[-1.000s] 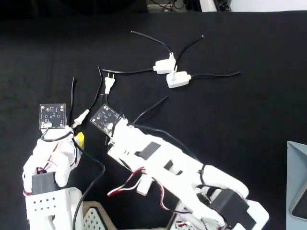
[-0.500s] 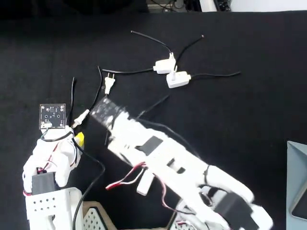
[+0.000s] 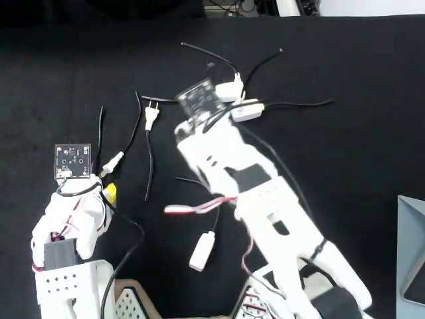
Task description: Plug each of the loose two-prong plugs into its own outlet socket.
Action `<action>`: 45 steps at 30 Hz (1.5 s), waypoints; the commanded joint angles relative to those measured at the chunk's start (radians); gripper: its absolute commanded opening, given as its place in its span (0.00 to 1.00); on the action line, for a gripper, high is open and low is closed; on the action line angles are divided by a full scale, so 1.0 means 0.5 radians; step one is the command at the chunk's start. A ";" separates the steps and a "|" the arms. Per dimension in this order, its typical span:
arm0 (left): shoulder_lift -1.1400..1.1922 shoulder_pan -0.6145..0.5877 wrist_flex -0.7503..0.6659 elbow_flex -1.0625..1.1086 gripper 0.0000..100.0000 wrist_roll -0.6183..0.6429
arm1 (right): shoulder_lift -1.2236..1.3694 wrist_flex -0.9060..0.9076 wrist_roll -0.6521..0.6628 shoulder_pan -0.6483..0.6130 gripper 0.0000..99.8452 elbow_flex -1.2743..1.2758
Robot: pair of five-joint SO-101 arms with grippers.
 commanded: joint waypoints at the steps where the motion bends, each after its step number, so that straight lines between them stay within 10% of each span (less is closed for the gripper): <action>1: -0.018 -0.011 -0.037 -0.005 0.22 0.003 | 0.210 -0.135 -0.043 0.209 0.01 -0.192; 14: -0.018 -0.014 -0.040 0.014 0.22 0.003 | 1.008 -0.074 -0.347 0.417 0.18 -0.760; 29: -0.018 -0.535 -0.169 -0.063 0.22 0.227 | 1.057 0.129 -0.577 -0.295 0.18 -0.858; 45: -0.018 -0.535 -0.169 -0.057 0.22 0.227 | 1.692 0.061 -0.700 -0.488 0.18 -1.226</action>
